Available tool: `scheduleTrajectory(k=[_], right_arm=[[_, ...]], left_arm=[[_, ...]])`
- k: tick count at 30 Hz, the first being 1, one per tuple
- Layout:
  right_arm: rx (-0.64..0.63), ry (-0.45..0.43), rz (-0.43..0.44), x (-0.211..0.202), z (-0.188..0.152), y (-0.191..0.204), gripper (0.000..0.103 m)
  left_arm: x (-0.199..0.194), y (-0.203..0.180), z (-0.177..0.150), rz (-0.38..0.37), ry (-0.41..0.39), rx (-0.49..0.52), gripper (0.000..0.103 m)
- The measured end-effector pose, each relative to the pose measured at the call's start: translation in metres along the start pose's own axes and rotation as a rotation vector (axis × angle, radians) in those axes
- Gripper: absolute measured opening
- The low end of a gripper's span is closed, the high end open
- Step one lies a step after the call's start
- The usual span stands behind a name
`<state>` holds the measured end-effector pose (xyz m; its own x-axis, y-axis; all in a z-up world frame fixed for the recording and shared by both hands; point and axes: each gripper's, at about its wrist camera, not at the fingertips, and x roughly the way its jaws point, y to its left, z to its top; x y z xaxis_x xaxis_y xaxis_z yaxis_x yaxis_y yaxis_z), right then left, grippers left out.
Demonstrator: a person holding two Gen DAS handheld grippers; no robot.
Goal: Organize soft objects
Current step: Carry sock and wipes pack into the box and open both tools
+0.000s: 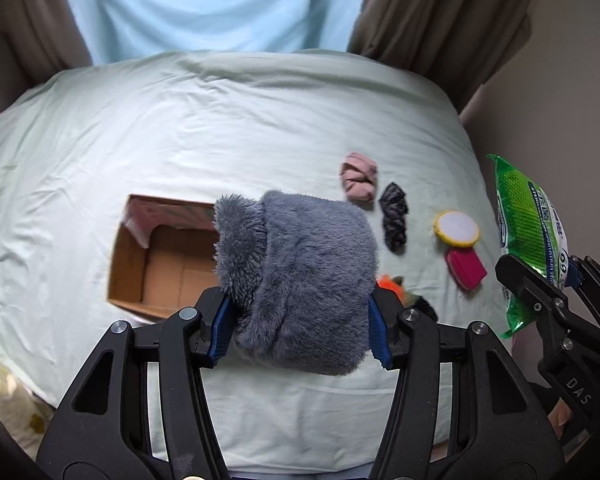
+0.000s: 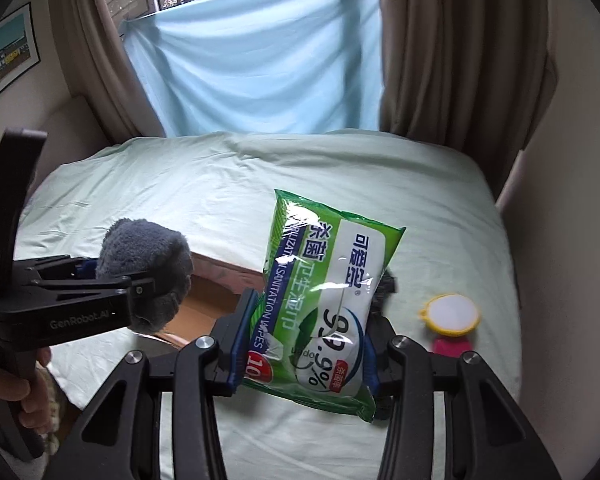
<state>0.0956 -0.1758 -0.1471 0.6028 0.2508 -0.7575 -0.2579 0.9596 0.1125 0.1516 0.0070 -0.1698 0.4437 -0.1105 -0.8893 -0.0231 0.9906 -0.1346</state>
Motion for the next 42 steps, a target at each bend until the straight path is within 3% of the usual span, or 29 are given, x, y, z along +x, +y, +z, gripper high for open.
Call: scheduleTrajectory(k=[7,15,23,36,38,40,41,42], right_arm=[[0.031,0.061,0.065,0.033,0.016,0.070,0.041],[0.138,0.178,0.073,0.099,0.014,0.117,0.041],[0.242,0.361,0.063,0.180,0.003,0.141,0.041],[0.504,0.579,0.076,0.280,-0.013,0.120,0.041],[0.537,0.597,0.065,0.289,-0.015,0.115,0.041],[0.568,0.612,0.066,0.297,-0.017,0.111,0.045],[0.570,0.627,0.061,0.302,-0.018,0.109,0.051],[0.570,0.632,0.055,0.305,-0.019,0.108,0.073]], left_arm=[[0.006,0.081,0.009,0.039,0.023,-0.009,0.051],[0.063,0.145,0.018,0.041,0.116,0.019,0.051],[0.130,0.179,0.017,0.046,0.223,0.062,0.051],[0.203,0.188,0.011,0.067,0.356,0.079,0.051],[0.204,0.183,0.013,0.069,0.338,0.102,0.060],[0.203,0.176,0.013,0.093,0.328,0.150,0.091],[0.202,0.174,0.012,0.103,0.325,0.173,0.098],[0.200,0.173,0.011,0.107,0.319,0.193,0.103]])
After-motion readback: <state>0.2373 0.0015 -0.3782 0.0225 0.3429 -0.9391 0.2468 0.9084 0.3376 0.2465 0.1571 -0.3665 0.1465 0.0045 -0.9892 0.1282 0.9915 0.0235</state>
